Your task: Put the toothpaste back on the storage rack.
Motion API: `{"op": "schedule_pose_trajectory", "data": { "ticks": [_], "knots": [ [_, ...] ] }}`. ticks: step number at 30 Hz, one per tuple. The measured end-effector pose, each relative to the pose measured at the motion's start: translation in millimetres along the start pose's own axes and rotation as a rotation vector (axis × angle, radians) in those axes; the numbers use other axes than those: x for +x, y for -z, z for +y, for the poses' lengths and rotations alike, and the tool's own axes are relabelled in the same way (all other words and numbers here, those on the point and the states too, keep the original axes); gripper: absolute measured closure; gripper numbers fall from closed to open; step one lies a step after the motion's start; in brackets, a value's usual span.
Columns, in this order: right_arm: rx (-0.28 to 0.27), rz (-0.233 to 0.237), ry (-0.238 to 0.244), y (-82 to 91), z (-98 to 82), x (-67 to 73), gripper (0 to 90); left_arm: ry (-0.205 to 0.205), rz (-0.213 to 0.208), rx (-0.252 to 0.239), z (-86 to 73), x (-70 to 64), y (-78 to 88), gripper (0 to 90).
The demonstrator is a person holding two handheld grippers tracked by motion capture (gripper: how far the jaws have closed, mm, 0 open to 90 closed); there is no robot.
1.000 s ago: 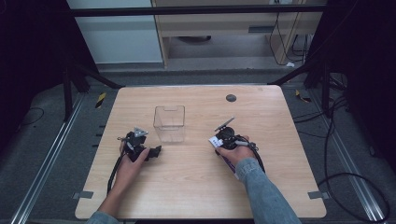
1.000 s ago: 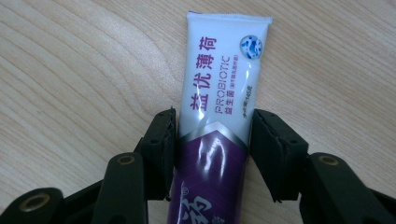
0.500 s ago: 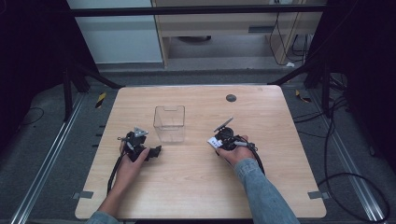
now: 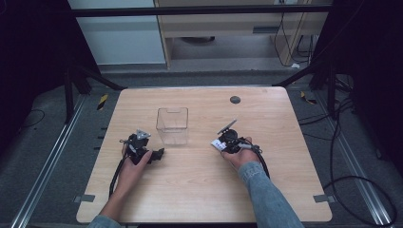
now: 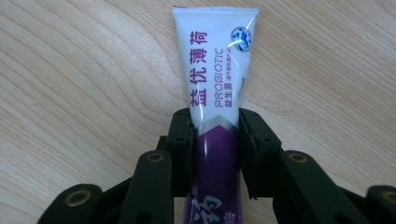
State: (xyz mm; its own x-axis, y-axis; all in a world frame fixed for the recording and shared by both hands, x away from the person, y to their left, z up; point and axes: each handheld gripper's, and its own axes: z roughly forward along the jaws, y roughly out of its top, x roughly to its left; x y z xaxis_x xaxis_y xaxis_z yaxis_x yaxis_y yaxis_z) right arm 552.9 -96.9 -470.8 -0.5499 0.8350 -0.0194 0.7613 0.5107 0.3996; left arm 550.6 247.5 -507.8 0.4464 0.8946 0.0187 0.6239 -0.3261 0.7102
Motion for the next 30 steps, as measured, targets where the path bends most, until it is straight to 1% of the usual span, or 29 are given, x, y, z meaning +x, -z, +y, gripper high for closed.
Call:
{"op": "schedule_pose_trajectory", "data": {
  "ticks": [3,6,8,9,10,11,12,14,17,18,19,20,21,24,25,26,28,29,30],
  "knots": [
    [0.000,-0.001,0.001,0.4,0.0,0.1,69.1,0.000,0.000,0.000,0.0,0.0,0.0,0.0],
    [-0.004,-0.002,0.007,1.3,-0.2,-0.3,72.0,0.000,0.000,0.000,0.0,0.0,0.0,0.0],
    [-0.002,-0.001,0.000,1.8,-0.1,0.7,72.9,0.000,0.000,0.000,0.0,0.0,0.0,0.0],
    [-0.003,-0.002,0.017,2.6,0.3,0.3,73.9,0.000,0.000,0.000,0.0,0.0,0.0,0.0],
    [-0.002,-0.001,0.014,3.2,0.6,0.6,74.8,0.000,0.000,0.000,0.0,0.0,0.0,0.0],
    [-0.009,0.001,0.012,4.5,0.9,0.3,76.7,0.000,0.000,0.000,0.0,0.0,0.0,0.0],
    [-0.023,0.011,0.006,5.4,1.4,-1.1,77.5,0.000,0.000,0.000,0.1,0.0,0.0,0.0],
    [-0.031,0.011,0.008,5.4,1.6,-2.6,78.1,0.000,0.000,0.000,0.1,0.0,-0.1,0.0],
    [-0.033,0.015,0.010,5.7,1.6,-3.0,78.5,0.000,0.000,0.000,0.1,0.0,-0.1,0.0],
    [-0.034,0.024,0.006,6.5,1.6,-2.9,78.6,0.000,0.000,0.000,0.1,0.0,-0.1,0.0],
    [-0.045,0.028,0.009,7.5,1.3,-2.7,78.7,0.000,0.000,0.000,0.1,0.0,0.0,0.0],
    [-0.068,0.025,0.003,12.5,1.0,-2.3,78.9,0.000,0.000,0.000,0.1,0.0,0.0,0.0],
    [-0.068,0.025,0.003,12.5,1.0,-2.3,78.9,0.000,0.000,0.000,0.1,0.0,0.0,0.0],
    [-0.107,0.027,0.005,20.0,1.3,-3.3,79.0,0.000,0.000,0.000,0.1,0.1,0.0,0.0],
    [-0.124,0.028,0.004,23.7,1.7,-4.2,79.0,0.000,0.000,0.000,0.1,0.0,0.0,0.0],
    [-0.170,0.026,-0.003,30.5,2.4,-6.4,79.0,0.000,0.000,0.000,0.1,0.0,0.0,0.0],
    [-0.205,0.029,-0.012,37.1,3.4,-9.1,79.0,0.000,0.000,0.000,0.2,0.0,-0.2,0.0],
    [-0.205,0.029,-0.012,37.1,3.4,-9.1,79.0,0.000,0.000,0.000,0.2,0.0,-0.2,0.0],
    [-0.222,0.031,-0.018,41.1,4.2,-10.0,79.0,0.000,0.000,0.000,0.2,0.0,-0.1,0.0]
  ]
}}
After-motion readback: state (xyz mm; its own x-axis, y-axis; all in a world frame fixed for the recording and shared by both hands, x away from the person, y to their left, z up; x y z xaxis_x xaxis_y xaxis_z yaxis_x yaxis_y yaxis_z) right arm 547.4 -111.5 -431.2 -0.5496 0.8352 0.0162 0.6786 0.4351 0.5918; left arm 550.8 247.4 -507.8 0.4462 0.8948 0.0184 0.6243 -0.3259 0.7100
